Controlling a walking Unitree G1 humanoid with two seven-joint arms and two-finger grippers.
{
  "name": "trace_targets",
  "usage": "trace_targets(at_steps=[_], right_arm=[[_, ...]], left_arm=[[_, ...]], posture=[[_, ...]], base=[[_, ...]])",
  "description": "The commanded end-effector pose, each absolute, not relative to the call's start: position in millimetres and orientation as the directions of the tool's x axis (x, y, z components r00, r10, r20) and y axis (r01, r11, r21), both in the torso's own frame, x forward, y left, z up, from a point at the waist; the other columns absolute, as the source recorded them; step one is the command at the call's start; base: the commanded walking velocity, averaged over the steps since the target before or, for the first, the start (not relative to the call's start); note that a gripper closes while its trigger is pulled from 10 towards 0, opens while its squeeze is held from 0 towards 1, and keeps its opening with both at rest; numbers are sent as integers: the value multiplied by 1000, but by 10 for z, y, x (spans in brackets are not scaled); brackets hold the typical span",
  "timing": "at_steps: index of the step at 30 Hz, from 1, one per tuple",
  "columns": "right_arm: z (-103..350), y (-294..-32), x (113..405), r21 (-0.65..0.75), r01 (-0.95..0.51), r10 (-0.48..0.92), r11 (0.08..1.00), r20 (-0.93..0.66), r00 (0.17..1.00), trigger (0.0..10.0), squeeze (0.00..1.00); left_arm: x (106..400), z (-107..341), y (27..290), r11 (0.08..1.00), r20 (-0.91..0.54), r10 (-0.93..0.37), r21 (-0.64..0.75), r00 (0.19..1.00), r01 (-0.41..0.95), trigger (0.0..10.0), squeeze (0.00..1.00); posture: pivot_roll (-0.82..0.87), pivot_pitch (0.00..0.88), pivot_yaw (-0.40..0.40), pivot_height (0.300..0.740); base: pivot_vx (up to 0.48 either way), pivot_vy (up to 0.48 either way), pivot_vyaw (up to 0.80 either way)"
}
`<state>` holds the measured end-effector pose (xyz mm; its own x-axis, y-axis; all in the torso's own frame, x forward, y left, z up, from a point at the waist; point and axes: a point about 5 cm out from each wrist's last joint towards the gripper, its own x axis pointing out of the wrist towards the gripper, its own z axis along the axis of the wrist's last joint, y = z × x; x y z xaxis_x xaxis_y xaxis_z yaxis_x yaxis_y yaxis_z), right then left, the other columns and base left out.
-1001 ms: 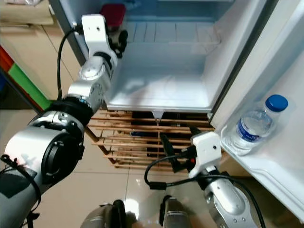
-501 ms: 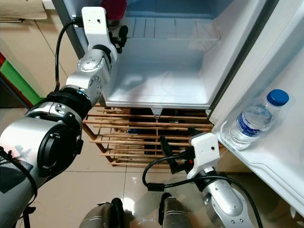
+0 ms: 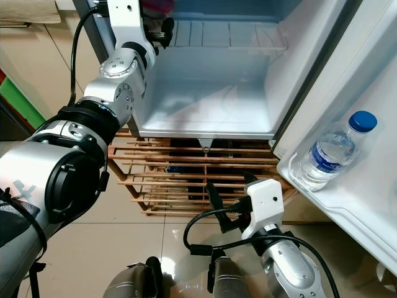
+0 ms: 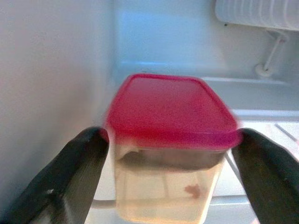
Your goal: Restocking fridge
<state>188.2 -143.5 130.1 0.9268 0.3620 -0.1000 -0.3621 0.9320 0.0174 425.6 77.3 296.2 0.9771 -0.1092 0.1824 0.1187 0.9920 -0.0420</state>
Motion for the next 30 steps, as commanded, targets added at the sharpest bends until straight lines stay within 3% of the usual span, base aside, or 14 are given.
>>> trace_targets(at_steps=[1,10,12,13,30], right_arm=[[1344,-1417,1861,9,-367,367,930,-93,926,10000,0],[1338,-1401,1823,6,-361,360,932,-95,928,10000,0],[1339,-1402,1819,5,-361,360,933,-96,928,10000,0],[1338,-1403,1817,4,-361,360,932,-97,928,10000,0],[1297,-1423,1840,10,-384,382,923,-125,916,10000,0]], left_arm=[[4266,3091,819,995,198,-90,-15,976,95,10000,1000],[4263,3132,808,997,210,-75,-17,975,81,10000,1000],[4259,3159,798,996,223,-78,-13,972,83,10000,953],[4256,3177,788,996,232,-80,-17,970,87,10000,0],[4214,3157,563,995,223,-95,39,970,88,10000,0]], posture=[[-320,177,60,740],[-335,172,69,740],[-335,172,68,740],[-334,172,65,740],[-307,152,47,740]], base=[[0,0,0],[0,0,0],[0,0,0],[0,0,0],[0,0,0]])
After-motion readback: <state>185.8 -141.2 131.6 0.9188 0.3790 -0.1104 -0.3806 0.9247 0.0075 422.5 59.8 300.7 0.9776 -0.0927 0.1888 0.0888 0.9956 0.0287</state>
